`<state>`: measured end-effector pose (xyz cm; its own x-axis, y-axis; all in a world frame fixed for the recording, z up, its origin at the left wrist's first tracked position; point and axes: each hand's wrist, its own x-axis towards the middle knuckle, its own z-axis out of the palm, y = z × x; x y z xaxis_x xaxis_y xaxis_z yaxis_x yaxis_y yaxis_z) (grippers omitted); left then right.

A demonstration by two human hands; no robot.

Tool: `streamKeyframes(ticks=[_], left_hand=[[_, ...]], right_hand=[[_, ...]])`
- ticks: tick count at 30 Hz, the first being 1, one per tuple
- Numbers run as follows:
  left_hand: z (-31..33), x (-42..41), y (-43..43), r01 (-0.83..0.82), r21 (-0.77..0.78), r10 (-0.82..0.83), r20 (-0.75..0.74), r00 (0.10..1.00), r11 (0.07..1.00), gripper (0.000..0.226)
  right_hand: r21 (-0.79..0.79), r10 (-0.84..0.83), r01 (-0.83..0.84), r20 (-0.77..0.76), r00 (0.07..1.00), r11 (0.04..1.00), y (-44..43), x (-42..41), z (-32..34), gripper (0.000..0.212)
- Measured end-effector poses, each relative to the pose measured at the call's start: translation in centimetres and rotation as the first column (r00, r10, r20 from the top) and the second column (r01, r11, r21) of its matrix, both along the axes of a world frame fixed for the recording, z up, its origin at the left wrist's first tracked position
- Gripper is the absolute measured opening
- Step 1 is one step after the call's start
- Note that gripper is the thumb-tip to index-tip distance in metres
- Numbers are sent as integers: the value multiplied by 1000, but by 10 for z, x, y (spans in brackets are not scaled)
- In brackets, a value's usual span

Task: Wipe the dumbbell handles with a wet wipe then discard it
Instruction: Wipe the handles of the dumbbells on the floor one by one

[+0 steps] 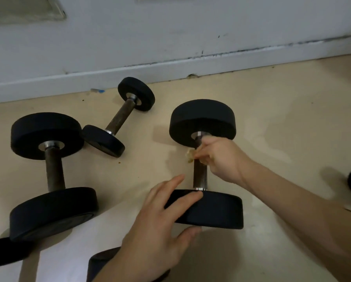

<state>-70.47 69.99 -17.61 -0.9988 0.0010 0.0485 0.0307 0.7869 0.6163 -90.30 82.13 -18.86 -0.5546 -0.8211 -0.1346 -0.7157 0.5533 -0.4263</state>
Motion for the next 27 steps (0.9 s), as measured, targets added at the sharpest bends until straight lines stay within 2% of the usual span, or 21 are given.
streamKeyframes(ticks=[2,4,6,8,10,13,15,17,19,21,24,26,27], left_hand=[[-5,0,9,71,-77,-69,27,997,994,68],[-6,-7,23,160,-186,-149,74,986,969,78],[-1,-18,38,197,-279,-191,48,980,940,84],[0,-26,52,198,-337,-230,-58,971,920,65],[-8,-30,60,172,-318,-213,-98,972,932,59],[-19,-36,67,149,-229,-165,-50,985,962,76],[-22,-43,77,187,-245,-207,-58,977,951,63],[-17,-52,86,220,-259,-241,-53,969,941,58],[-15,-59,95,261,-271,-286,-56,957,926,69],[-14,-63,102,303,-282,-324,-28,946,910,86],[-9,-65,104,321,-275,-334,-2,943,906,90],[-5,-64,99,324,-261,-332,14,943,909,87],[-5,-62,95,311,-251,-317,19,948,917,85]], right_hand=[[20,92,-95,90,992,995,15,12,8,25],[126,187,-196,78,979,972,22,7,13,27],[173,131,-124,-31,991,977,26,-11,10,29],[116,-44,61,-145,988,991,34,-29,4,28],[63,-142,152,-146,979,986,49,-22,1,26],[-28,-99,99,-2,995,995,78,5,10,19],[48,-8,8,-6,1000,999,82,0,16,19],[79,-103,107,-56,993,991,71,-18,17,18],[177,-197,219,-134,971,959,60,-33,12,19],[302,-112,168,-192,975,939,58,-35,10,24],[410,-35,27,12,999,912,62,-18,22,20],[402,-49,-17,154,987,915,65,-10,30,19],[347,-94,21,196,976,938,67,-9,33,18]])
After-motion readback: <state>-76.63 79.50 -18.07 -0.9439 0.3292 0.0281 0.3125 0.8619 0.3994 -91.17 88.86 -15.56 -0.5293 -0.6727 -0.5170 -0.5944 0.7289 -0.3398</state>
